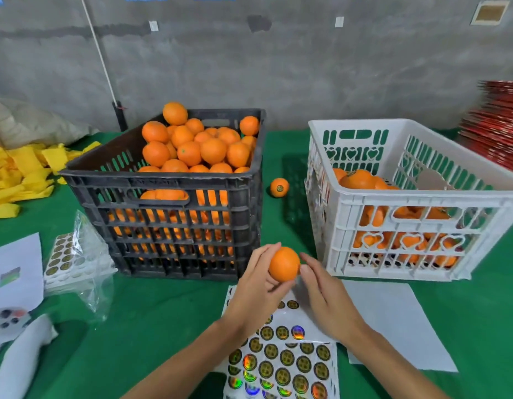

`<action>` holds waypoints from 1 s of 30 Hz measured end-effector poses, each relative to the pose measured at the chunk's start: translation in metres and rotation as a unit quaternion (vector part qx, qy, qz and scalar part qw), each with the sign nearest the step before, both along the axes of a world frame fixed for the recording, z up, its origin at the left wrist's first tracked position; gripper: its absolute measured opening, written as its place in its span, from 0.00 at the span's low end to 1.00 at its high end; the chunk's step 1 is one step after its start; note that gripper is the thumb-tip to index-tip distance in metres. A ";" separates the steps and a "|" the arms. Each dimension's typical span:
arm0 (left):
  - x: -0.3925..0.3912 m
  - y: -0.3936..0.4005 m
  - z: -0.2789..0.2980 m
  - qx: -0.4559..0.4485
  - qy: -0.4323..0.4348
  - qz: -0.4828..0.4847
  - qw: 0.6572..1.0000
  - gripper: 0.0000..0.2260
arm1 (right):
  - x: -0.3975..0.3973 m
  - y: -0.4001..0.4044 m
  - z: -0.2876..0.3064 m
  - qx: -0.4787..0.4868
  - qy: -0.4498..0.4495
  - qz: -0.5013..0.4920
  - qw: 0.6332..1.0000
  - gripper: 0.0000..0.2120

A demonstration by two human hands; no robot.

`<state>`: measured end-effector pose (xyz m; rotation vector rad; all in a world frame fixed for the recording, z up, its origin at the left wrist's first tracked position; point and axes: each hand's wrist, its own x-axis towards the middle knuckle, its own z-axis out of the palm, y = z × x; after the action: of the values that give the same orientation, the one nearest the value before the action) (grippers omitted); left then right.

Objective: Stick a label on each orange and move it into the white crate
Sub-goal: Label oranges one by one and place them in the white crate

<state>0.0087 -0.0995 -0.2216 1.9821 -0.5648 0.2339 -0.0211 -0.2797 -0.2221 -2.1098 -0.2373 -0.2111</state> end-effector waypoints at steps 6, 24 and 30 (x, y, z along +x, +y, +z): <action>-0.005 0.007 -0.019 -0.065 0.050 0.041 0.996 0.29 | -0.003 -0.018 -0.013 -0.212 0.024 0.114 0.970 0.24; 0.000 0.015 -0.016 0.089 0.009 -0.043 0.995 0.30 | 0.000 -0.027 -0.012 -0.060 0.055 0.126 0.989 0.17; -0.001 0.013 -0.021 0.089 0.020 -0.048 0.995 0.29 | 0.000 -0.026 -0.011 -0.135 0.021 0.136 0.981 0.20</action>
<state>0.0074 -0.0862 -0.2427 2.1208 -0.6728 0.0867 -0.0212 -0.3056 -0.2330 -2.3173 -0.5506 0.0311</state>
